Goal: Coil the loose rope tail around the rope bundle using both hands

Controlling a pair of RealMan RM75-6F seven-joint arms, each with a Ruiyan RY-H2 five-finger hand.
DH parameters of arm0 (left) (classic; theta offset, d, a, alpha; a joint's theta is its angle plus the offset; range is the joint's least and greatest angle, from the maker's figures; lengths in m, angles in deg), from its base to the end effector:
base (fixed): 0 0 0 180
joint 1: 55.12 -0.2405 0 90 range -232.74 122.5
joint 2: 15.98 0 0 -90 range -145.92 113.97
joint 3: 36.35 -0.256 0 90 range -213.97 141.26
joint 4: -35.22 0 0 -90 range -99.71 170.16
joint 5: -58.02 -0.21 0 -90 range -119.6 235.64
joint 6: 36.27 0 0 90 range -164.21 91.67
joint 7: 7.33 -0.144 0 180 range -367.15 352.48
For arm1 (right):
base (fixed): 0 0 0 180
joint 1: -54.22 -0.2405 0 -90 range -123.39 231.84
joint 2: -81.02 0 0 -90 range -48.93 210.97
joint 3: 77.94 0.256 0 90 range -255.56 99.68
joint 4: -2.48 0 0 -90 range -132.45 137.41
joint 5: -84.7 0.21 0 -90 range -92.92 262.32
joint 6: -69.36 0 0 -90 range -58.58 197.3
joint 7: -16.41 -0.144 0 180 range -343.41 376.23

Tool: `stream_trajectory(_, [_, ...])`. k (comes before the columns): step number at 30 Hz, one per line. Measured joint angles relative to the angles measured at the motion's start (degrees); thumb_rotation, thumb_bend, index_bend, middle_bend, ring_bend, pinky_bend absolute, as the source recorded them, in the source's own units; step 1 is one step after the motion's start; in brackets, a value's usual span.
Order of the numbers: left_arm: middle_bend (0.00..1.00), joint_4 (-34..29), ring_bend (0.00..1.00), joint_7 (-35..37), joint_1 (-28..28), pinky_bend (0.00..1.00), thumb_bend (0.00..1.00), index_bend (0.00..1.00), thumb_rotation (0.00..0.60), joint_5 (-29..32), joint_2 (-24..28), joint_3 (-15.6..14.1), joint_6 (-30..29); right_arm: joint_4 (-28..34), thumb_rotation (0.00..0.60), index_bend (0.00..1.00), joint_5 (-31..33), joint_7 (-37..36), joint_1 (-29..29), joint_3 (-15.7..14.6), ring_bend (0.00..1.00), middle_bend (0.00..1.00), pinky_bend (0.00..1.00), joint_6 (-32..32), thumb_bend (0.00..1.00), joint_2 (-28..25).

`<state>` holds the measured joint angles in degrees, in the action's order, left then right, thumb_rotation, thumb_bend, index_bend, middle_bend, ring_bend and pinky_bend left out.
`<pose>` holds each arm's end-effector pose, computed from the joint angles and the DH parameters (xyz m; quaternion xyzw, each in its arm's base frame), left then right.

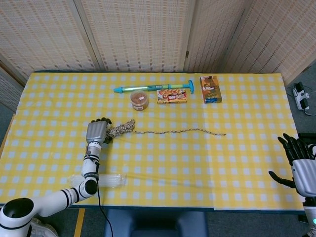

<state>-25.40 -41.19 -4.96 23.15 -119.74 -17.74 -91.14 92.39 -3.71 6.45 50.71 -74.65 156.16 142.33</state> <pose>-0.1745 0.4122 -0.0450 -0.6317 -0.4592 -0.2823 0.5571 -0.3187 -0.1758 0.1818 0.5780 -0.3982 0.4259 0.5710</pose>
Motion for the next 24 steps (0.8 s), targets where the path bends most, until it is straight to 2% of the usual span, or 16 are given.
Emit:
stream_trajectory(4, [0.35,1.42,0.33,0.80,0.02,0.35,0.29,0.40,0.600,-1.34,-1.19,-0.12,-0.03,0.01,0.600,0.05,0.11,0.04,0.12,-0.08,0.05,0.05,0.00,-0.02,0.20,-0.05])
stream_trajectory(7, [0.40,2.57,0.38,1.46,0.05,0.42,0.29,0.44,0.600,-2.12,-1.88,-0.09,-0.02,-0.08,0.600,0.05,0.38,-0.13,0.29,-0.07,0.05,0.05,0.00,0.07,0.20,-0.04])
stream_trajectory(16, [0.53,5.69,0.50,5.78,-0.54,0.56,0.31,0.57,0.600,-5.59,-3.38,-0.06,0.64,-0.16,0.600,0.05,0.52,-0.03,0.50,-0.01,0.05,0.05,0.00,0.28,0.20,0.09])
stream_trajectory(20, [0.56,7.19,0.53,8.35,-1.02,0.61,0.41,0.60,0.600,-7.73,-3.89,-0.40,1.71,0.02,0.600,0.05,0.50,0.21,0.46,0.01,0.05,0.05,0.00,0.21,0.20,0.07])
stream_trajectory(24, [0.61,7.74,0.58,11.34,-1.59,0.66,0.60,0.64,0.600,-9.74,-3.83,-0.60,2.48,0.29,0.600,0.05,0.49,0.44,0.46,0.07,0.05,0.05,0.00,0.26,0.20,-0.01])
